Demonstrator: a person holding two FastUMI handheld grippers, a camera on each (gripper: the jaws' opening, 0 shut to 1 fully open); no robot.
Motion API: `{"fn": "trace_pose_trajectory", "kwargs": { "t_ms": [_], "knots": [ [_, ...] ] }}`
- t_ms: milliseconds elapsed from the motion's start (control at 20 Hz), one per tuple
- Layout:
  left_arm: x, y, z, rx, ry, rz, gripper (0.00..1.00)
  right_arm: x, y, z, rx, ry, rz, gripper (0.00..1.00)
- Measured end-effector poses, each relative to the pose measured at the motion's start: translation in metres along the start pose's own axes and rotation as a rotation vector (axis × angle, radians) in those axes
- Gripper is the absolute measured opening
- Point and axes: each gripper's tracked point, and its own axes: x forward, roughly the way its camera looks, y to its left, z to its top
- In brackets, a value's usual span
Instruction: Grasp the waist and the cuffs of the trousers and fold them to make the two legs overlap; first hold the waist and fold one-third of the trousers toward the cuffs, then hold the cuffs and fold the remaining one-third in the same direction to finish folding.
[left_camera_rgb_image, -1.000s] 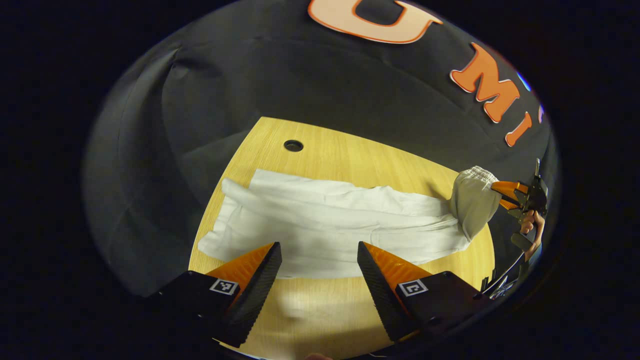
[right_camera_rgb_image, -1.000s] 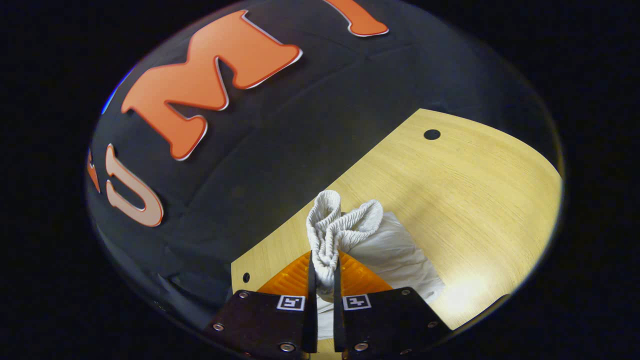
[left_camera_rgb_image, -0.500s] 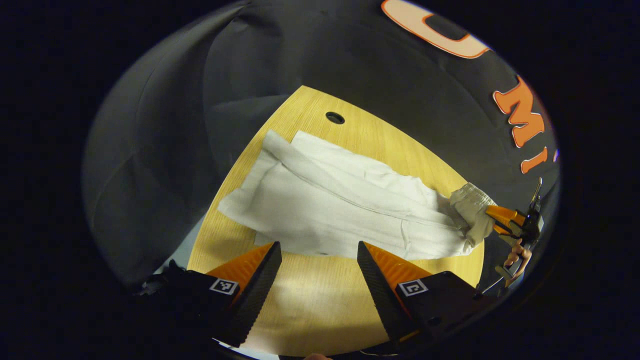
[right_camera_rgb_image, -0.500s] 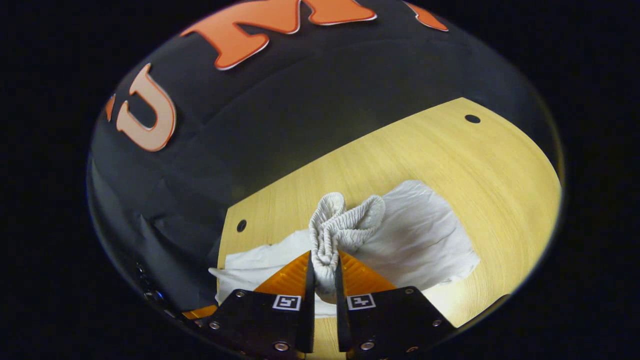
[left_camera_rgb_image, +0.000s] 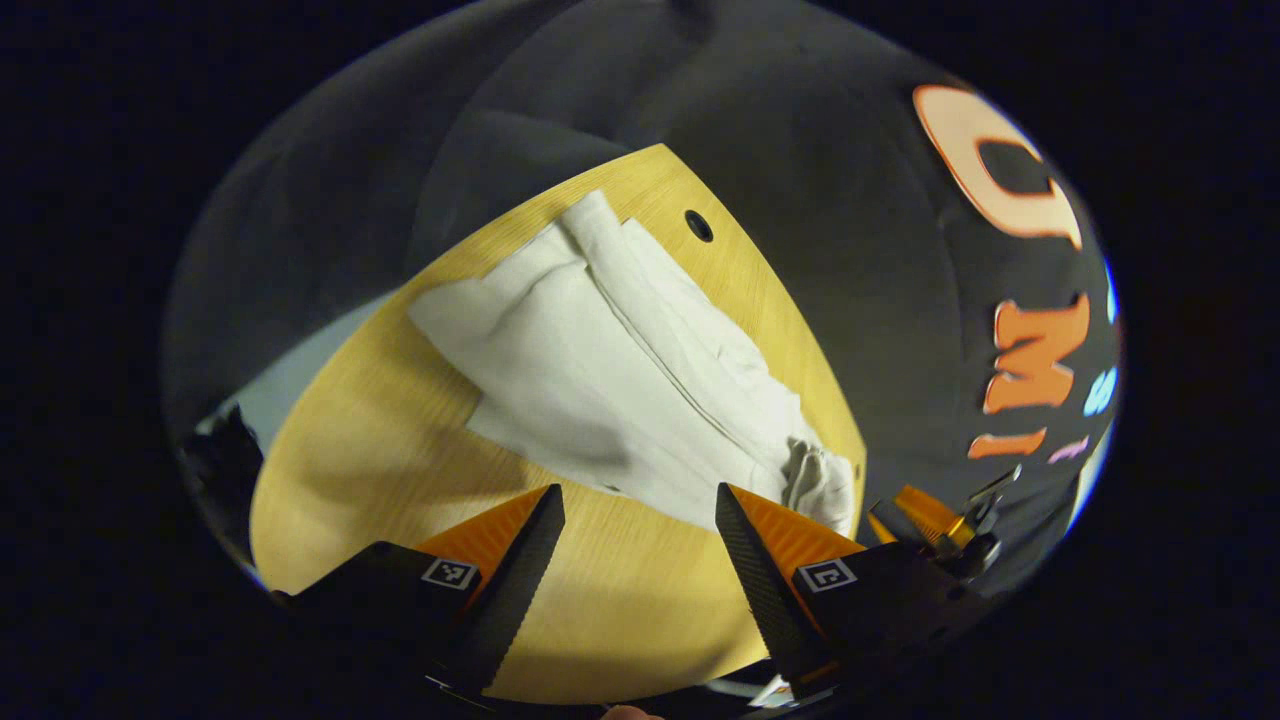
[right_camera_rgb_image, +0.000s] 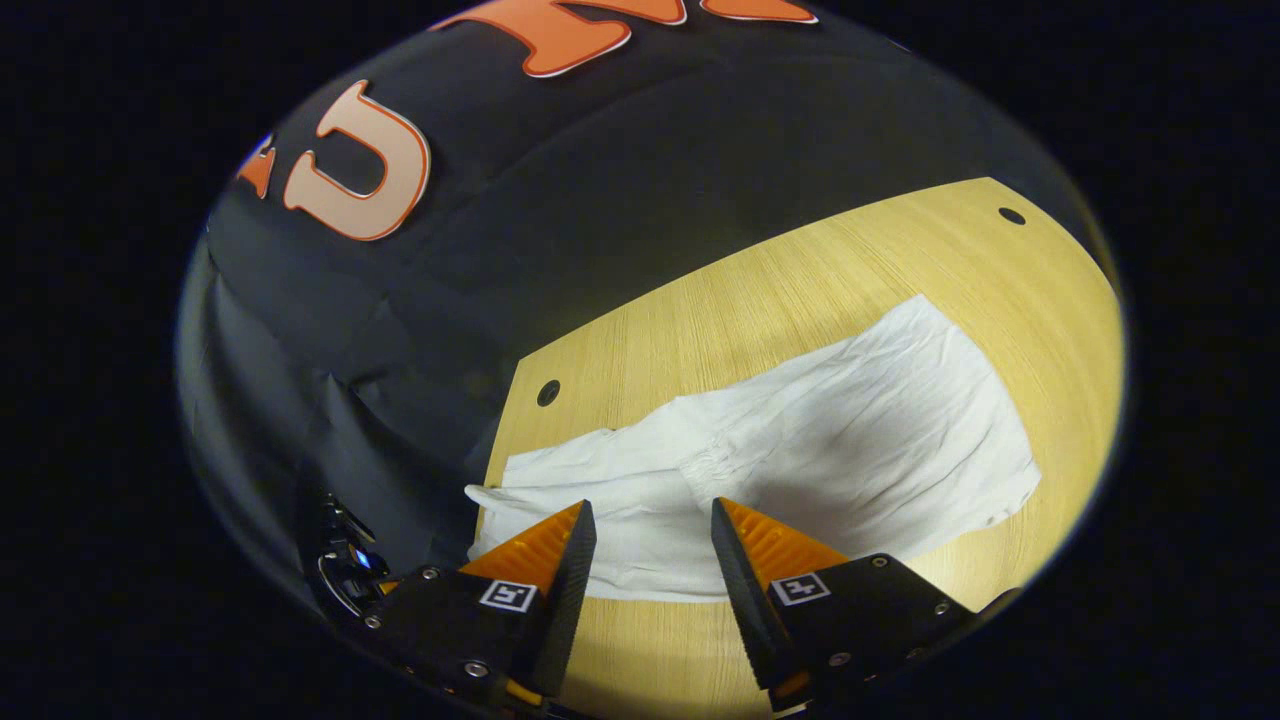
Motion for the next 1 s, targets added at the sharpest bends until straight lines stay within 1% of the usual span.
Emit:
{"fn": "trace_pose_trajectory", "kwargs": {
  "t_ms": [50,100,150,200,350,450,500,550,600,650,750,850,900,950,1000],
  "knots": [
    [-0.001,0.005,0.004,-0.039,-0.009,-0.009,1.00,-0.002,0.000,0.002,0.001,-0.003,-0.005,0.72],
    [-0.003,0.009,0.009,-0.078,-0.021,-0.023,1.00,-0.004,-0.001,0.003,0.003,-0.005,-0.009,0.79],
    [-0.006,0.012,0.014,-0.123,-0.030,-0.061,1.00,-0.007,-0.003,0.006,0.001,-0.014,-0.014,0.83],
    [-0.008,0.018,0.018,-0.171,-0.045,-0.078,1.00,-0.010,-0.006,0.009,0.003,-0.027,-0.017,0.87],
    [-0.014,0.048,0.038,-0.252,-0.102,-0.084,1.00,-0.025,-0.015,0.017,0.040,-0.057,-0.026,0.92],
    [-0.015,0.050,0.047,-0.291,-0.132,-0.125,1.00,-0.033,-0.022,0.022,0.047,-0.074,-0.043,0.93],
    [-0.015,0.055,0.053,-0.300,-0.147,-0.132,1.00,-0.037,-0.029,0.023,0.049,-0.079,-0.057,0.93],
    [-0.014,0.053,0.056,-0.310,-0.161,-0.149,0.97,-0.043,-0.034,0.024,0.054,-0.082,-0.066,0.93],
    [-0.010,0.048,0.060,-0.309,-0.168,-0.162,0.97,-0.047,-0.038,0.025,0.063,-0.087,-0.073,0.93],
    [-0.003,0.046,0.063,-0.298,-0.170,-0.167,0.97,-0.052,-0.041,0.026,0.071,-0.093,-0.076,0.93],
    [0.013,0.034,0.072,-0.262,-0.181,-0.175,0.93,-0.061,-0.047,0.025,0.084,-0.106,-0.086,0.93],
    [0.028,0.022,0.077,-0.218,-0.178,-0.161,0.95,-0.070,-0.056,0.025,0.100,-0.117,-0.099,0.93],
    [0.033,0.022,0.076,-0.194,-0.165,-0.130,0.89,-0.075,-0.059,0.025,0.109,-0.124,-0.101,0.93],
    [0.043,0.023,0.074,-0.178,-0.150,-0.092,0.88,-0.081,-0.065,0.026,0.120,-0.129,-0.109,0.93],
    [0.039,0.022,0.076,-0.170,-0.164,-0.076,0.64,-0.086,-0.070,0.026,0.133,-0.134,-0.112,0.93]
  ]
}}
